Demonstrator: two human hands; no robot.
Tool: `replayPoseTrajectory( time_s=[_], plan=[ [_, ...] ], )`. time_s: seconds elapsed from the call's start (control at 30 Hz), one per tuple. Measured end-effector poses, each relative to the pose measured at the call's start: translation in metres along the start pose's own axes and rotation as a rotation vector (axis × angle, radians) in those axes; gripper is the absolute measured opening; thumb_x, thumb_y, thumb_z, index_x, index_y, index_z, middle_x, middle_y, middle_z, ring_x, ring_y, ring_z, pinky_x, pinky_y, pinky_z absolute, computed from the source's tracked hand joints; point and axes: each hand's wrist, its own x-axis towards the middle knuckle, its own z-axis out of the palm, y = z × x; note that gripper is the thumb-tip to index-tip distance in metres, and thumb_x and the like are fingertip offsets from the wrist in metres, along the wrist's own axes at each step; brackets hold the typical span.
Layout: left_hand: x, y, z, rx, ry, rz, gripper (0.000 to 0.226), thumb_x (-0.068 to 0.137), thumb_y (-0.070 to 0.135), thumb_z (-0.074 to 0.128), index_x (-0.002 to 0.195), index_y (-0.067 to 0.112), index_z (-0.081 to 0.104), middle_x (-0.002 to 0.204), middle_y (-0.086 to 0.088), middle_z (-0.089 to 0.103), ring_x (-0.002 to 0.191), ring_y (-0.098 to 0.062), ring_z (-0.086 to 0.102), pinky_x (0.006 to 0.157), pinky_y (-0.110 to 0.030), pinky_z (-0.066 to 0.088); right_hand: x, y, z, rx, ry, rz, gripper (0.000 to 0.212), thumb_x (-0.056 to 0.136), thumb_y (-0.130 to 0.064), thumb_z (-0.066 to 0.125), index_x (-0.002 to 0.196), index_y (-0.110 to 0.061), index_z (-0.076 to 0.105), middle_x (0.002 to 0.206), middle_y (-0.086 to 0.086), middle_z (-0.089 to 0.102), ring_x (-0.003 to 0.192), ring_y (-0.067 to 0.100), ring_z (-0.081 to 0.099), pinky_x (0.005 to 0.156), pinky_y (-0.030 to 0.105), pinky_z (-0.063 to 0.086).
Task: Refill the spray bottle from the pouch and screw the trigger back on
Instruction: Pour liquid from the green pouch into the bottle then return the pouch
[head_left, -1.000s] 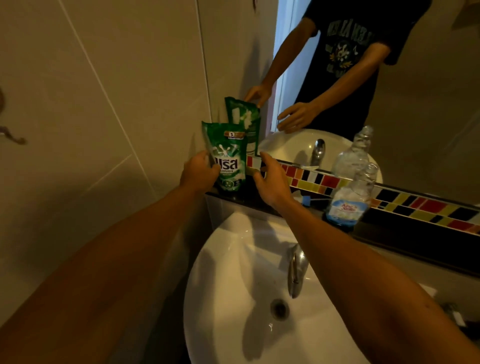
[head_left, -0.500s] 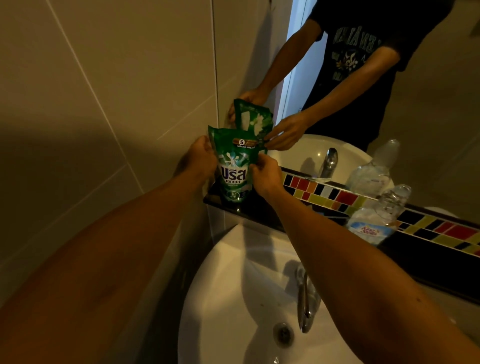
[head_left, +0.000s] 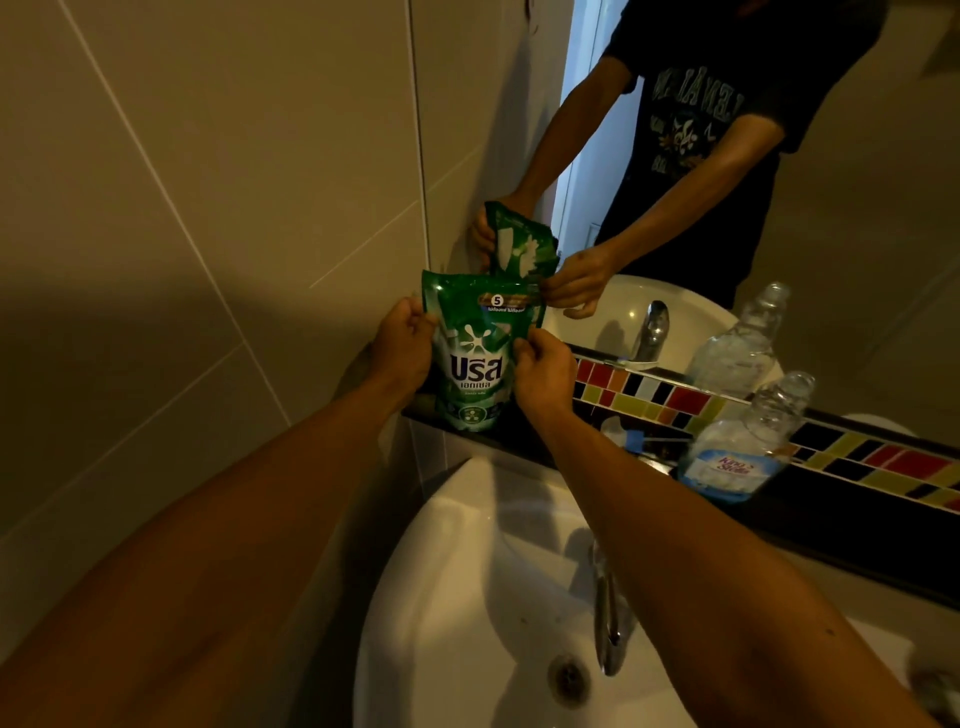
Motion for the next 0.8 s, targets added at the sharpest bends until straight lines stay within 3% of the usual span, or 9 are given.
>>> replayPoseTrajectory(
  time_s=[0.07,0.17,0.23,0.3,0.4,0.53,0.67,0.8],
  plan=[
    [-0.009,0.007,0.003,-0.042,-0.009,0.028,0.011,0.096,0.024,0.053,0.085,0.022,0.055,0.078,-0.004,0.057,0.071,-0.019,0.053,0.065,-0.034,0.046,-0.009,-0.001,-0.014,0.044,-0.001,-0.009,0.016,0.103,-0.011,0.054,0.099,-0.008,0.070,0.094,0.003,0.070,0.087,0.018,0.065,0.076,0.030,0.053],
    [-0.028,0.022,0.009,-0.090,-0.065,0.061,0.020,0.097,0.024,0.051,0.078,0.025,0.048,0.069,0.000,0.049,0.056,-0.013,0.045,0.051,-0.029,0.040,-0.025,-0.008,-0.040,0.113,0.002,-0.014,0.014,0.103,-0.007,0.054,0.097,-0.006,0.066,0.090,0.001,0.067,0.081,0.011,0.061,0.070,0.019,0.048],
    [-0.044,0.036,0.014,-0.122,-0.101,0.098,0.022,0.101,0.021,0.049,0.080,0.025,0.048,0.072,0.000,0.052,0.058,-0.011,0.049,0.050,-0.024,0.041,-0.033,-0.012,-0.058,0.151,0.007,-0.018,0.013,0.103,-0.007,0.054,0.095,-0.007,0.064,0.090,0.003,0.067,0.084,0.015,0.062,0.075,0.024,0.053],
    [-0.058,0.052,0.021,-0.172,-0.138,0.082,0.021,0.103,0.019,0.048,0.082,0.025,0.051,0.082,-0.003,0.063,0.071,-0.013,0.062,0.056,-0.022,0.048,-0.041,-0.016,-0.076,0.178,0.019,-0.024,0.012,0.103,-0.009,0.053,0.095,-0.009,0.063,0.093,0.006,0.068,0.091,0.023,0.066,0.082,0.036,0.058],
    [-0.078,0.077,0.034,-0.237,-0.196,0.046,0.019,0.103,0.019,0.048,0.086,0.026,0.054,0.103,-0.009,0.069,0.092,-0.023,0.069,0.071,-0.034,0.058,-0.056,-0.021,-0.106,0.247,0.045,-0.017,0.012,0.104,-0.010,0.051,0.097,-0.011,0.060,0.096,0.003,0.068,0.096,0.025,0.068,0.088,0.044,0.060],
    [-0.103,0.100,0.054,-0.294,-0.257,0.060,0.015,0.102,0.018,0.048,0.091,0.024,0.057,0.101,-0.003,0.070,0.096,-0.024,0.068,0.080,-0.043,0.058,-0.075,-0.021,-0.143,0.328,0.037,-0.002,0.013,0.108,-0.017,0.046,0.111,-0.014,0.058,0.112,0.008,0.071,0.104,0.023,0.071,0.090,0.048,0.062],
    [-0.122,0.113,0.072,-0.322,-0.352,0.032,0.009,0.103,0.018,0.048,0.104,0.020,0.057,0.108,-0.004,0.068,0.099,-0.022,0.068,0.088,-0.050,0.058,-0.092,-0.023,-0.173,0.345,0.051,0.018,0.016,0.110,-0.023,0.039,0.108,-0.029,0.054,0.115,0.007,0.071,0.106,0.023,0.071,0.092,0.049,0.061],
    [-0.138,0.127,0.090,-0.352,-0.400,0.026,0.013,0.103,0.018,0.048,0.113,0.013,0.055,0.106,-0.004,0.068,0.092,-0.019,0.068,0.085,-0.048,0.058,-0.107,-0.024,-0.193,0.441,0.086,0.060,0.020,0.111,-0.026,0.036,0.127,-0.021,0.047,0.107,0.001,0.069,0.091,0.007,0.072,0.078,0.034,0.059]
  ],
)
